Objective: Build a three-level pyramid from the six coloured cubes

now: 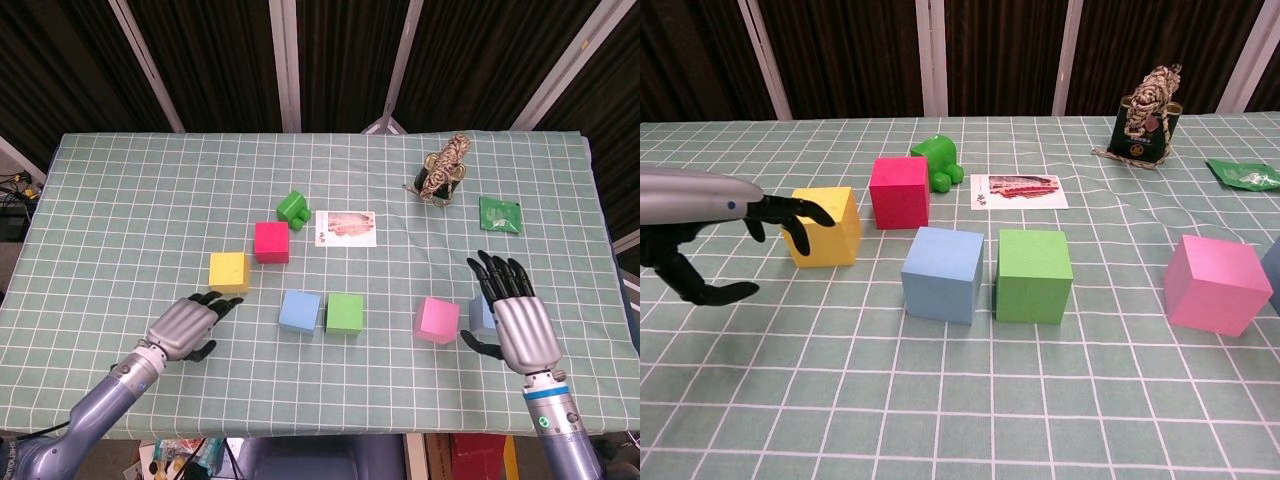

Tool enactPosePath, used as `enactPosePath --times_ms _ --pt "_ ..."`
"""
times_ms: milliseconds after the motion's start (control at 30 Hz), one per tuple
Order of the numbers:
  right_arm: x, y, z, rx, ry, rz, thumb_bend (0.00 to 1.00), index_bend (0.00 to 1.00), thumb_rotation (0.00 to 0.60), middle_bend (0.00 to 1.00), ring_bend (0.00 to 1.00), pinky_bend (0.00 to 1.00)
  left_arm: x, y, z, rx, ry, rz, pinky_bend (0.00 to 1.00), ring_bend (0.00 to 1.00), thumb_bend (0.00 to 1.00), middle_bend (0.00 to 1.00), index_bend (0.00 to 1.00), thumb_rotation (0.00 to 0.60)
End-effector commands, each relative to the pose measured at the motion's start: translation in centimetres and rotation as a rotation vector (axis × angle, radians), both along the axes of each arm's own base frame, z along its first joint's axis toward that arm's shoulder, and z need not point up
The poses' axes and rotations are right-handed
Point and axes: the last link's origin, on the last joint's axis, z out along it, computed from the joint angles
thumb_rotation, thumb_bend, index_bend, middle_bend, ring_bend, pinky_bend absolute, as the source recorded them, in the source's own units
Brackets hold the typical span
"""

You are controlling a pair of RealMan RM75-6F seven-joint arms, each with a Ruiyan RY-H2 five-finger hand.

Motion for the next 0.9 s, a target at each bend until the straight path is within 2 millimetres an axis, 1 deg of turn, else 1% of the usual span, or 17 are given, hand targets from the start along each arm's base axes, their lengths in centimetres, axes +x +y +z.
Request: enactPosePath --times_ms 33,500,900 --pt "0.0 0.0 0.1 -0.002 -0.003 0.0 0.21 0.0 0.6 0.0 0.0 0.0 1.3 -0.2 -1.5 -0.03 0.012 -0.022 0.25 0.14 0.59 0.23 0.08 0.6" --pt "0.0 -0.2 0.4 -0.005 -0.026 0.002 0.21 0.0 0.6 0.0 0.0 0.0 1.7 0.3 -3.4 -0.017 0.061 -0.006 0.25 0.14 0.59 0.24 0.09 0.6" --pt "0.0 -0.3 0.3 -0.004 -0.038 -0.002 0.21 0.0 0.6 0.0 0.0 0.0 3.0 0.4 -5.6 -0.049 0.061 -0.026 0.25 0.14 0.59 0.24 0.12 0.6"
